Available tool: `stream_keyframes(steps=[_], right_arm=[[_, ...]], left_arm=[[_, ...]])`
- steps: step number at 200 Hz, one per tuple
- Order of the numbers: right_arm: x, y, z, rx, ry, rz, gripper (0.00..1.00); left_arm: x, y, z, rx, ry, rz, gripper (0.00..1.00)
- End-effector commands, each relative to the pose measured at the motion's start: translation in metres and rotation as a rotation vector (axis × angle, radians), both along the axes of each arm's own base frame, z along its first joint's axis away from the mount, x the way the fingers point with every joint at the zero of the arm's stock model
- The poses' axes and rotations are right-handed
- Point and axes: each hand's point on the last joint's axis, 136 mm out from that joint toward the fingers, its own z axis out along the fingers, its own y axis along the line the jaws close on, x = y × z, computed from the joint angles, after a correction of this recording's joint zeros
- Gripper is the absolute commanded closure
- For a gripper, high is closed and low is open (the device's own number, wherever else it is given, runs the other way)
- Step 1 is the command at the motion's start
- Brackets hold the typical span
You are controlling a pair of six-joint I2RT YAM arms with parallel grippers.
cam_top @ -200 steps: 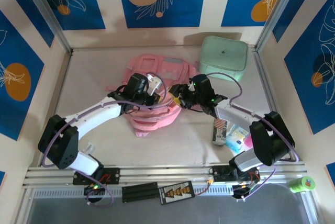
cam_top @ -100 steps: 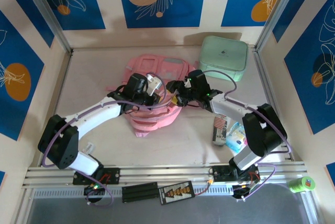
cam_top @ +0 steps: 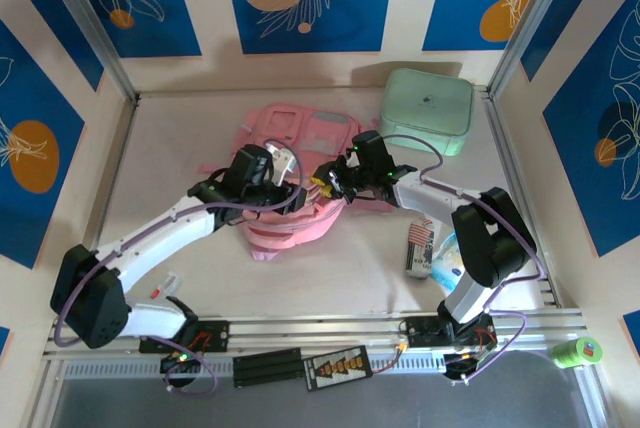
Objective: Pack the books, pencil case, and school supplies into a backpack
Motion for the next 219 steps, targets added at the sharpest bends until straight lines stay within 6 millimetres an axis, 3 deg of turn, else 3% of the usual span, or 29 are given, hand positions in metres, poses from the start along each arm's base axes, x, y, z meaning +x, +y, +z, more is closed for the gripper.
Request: stream_keyframes(steps=[1,37,78,128,168,219], right_arm=[[0.006,0.016,0.030,0.070,-0.090,0.058,0.79],[0.005,0.023,0.035,0.096,-0.125,0.086,0.84],[0.001,0.029,0.043,0.115,-0.167,0.121,0.84],[-0.004,0.031,0.048,0.126,-0.194,0.140,0.85],[-0.005,0.032,0.047,0.126,-0.192,0.144,0.85],[-0.006,0.033,0.048,0.130,-0.196,0.151,0.85]], left_arm=[[-0.019,0.007,-0.007,-0.057,0.131,0.149,0.49],[-0.032,-0.008,-0.009,-0.128,0.164,0.258,0.48],[-0.028,-0.023,-0.019,-0.089,0.172,0.380,0.51],[-0.014,-0.023,-0.029,-0.088,0.193,0.522,0.60],[-0.005,-0.028,-0.026,-0.094,0.167,0.533,0.56],[-0.001,-0.023,-0.044,0.001,0.183,0.581,0.57]])
